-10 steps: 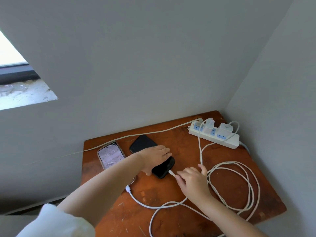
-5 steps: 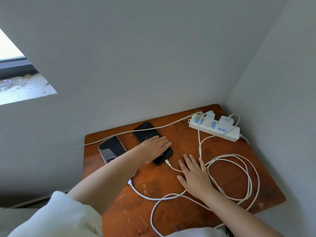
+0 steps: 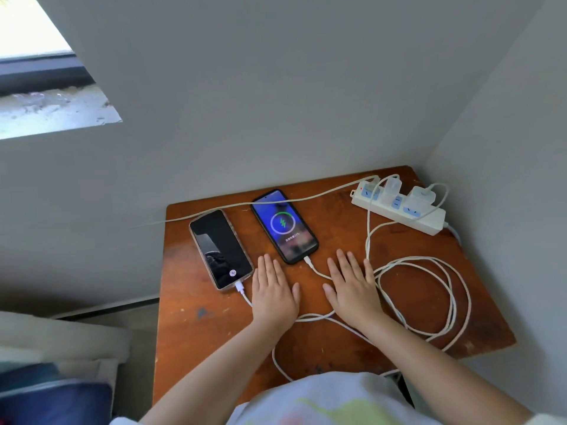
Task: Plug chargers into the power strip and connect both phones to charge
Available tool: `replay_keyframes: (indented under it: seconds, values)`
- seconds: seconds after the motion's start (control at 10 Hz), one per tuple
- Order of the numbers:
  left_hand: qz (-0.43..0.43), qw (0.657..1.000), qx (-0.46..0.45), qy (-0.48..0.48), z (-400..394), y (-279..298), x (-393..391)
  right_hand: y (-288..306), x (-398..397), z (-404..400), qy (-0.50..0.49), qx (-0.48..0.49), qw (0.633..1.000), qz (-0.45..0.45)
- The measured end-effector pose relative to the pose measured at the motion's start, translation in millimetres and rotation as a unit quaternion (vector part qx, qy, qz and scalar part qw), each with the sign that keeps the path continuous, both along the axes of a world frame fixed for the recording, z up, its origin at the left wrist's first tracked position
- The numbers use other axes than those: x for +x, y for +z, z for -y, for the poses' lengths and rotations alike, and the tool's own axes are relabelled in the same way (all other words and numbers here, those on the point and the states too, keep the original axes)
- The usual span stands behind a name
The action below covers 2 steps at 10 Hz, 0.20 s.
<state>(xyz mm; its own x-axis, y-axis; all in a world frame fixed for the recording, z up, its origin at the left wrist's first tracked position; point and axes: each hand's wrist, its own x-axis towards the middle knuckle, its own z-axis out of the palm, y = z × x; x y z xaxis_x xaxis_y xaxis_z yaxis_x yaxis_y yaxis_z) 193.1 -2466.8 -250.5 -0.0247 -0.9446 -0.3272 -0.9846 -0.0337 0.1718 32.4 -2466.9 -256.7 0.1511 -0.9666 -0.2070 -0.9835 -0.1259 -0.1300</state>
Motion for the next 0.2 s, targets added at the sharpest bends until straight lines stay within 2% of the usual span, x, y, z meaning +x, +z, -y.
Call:
replay_keyframes:
  seconds: [0.1, 0.2]
  values:
    - [-0.007, 1.0, -0.025, -0.007, -1.3, -8.7, 4.4, 4.4, 0.5, 0.6, 0.002, 0.01, 1.0, 0.006]
    - [-0.015, 0.999, -0.03, -0.02, -2.4, -8.6, 4.4, 23.7, -2.8, 10.0, -0.066, 0.072, 0.987, 0.127]
